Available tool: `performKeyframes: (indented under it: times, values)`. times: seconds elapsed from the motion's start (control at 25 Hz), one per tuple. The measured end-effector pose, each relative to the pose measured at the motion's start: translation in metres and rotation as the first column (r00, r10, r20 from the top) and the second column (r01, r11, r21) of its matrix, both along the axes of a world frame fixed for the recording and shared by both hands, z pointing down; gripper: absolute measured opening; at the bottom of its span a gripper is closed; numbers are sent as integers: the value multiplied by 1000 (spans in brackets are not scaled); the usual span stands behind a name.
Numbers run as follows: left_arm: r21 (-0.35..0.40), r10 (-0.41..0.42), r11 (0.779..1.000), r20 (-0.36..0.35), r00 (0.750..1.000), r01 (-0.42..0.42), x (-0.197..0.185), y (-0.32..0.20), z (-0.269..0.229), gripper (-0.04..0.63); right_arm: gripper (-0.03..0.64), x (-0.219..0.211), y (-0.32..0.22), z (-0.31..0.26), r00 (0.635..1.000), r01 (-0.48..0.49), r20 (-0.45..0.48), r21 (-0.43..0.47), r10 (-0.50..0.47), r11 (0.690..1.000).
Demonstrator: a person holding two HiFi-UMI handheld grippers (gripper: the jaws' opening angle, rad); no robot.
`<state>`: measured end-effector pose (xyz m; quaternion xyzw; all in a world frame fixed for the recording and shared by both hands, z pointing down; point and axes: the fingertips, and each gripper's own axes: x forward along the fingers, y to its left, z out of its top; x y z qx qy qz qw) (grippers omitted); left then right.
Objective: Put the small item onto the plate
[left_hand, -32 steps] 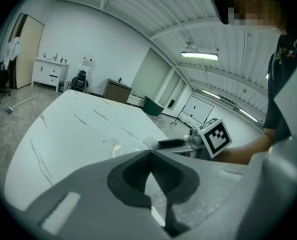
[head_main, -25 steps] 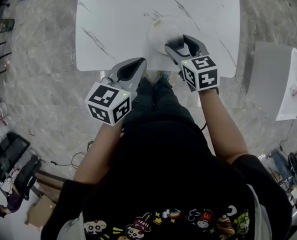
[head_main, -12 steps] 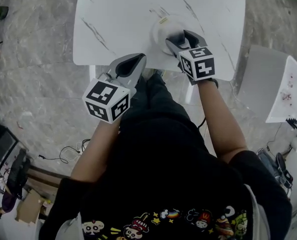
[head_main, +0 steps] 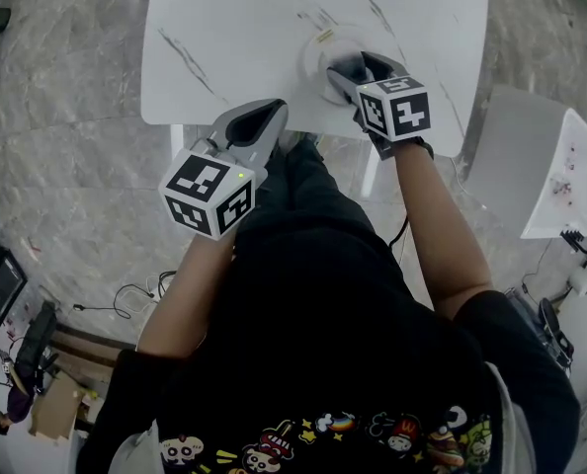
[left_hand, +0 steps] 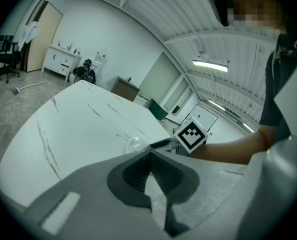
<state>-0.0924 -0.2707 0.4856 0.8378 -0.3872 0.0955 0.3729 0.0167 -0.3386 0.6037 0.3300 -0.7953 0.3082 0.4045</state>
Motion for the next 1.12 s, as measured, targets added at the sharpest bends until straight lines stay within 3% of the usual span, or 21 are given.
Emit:
performKeyframes:
  times: [0.68, 0.92, 1.0, 1.12]
  values:
    - [1, 32, 999, 32, 999, -32, 14, 2, -5, 0, 334, 5, 0, -1, 1000, -8, 24, 23, 7, 1000]
    - [19, 35, 999, 53, 998, -36, 19, 0, -14, 0, 348, 9, 6, -15, 997, -18, 81, 29, 15, 999]
    - [31, 37, 999, 63, 997, -39, 19, -2, -18, 0, 325, 11, 5, -30, 992, -41, 121, 55, 34, 998]
    - [55, 47, 997, 83, 995, -51, 22, -6, -29, 0, 193, 18, 2, -70, 978, -104, 197, 152, 73, 983]
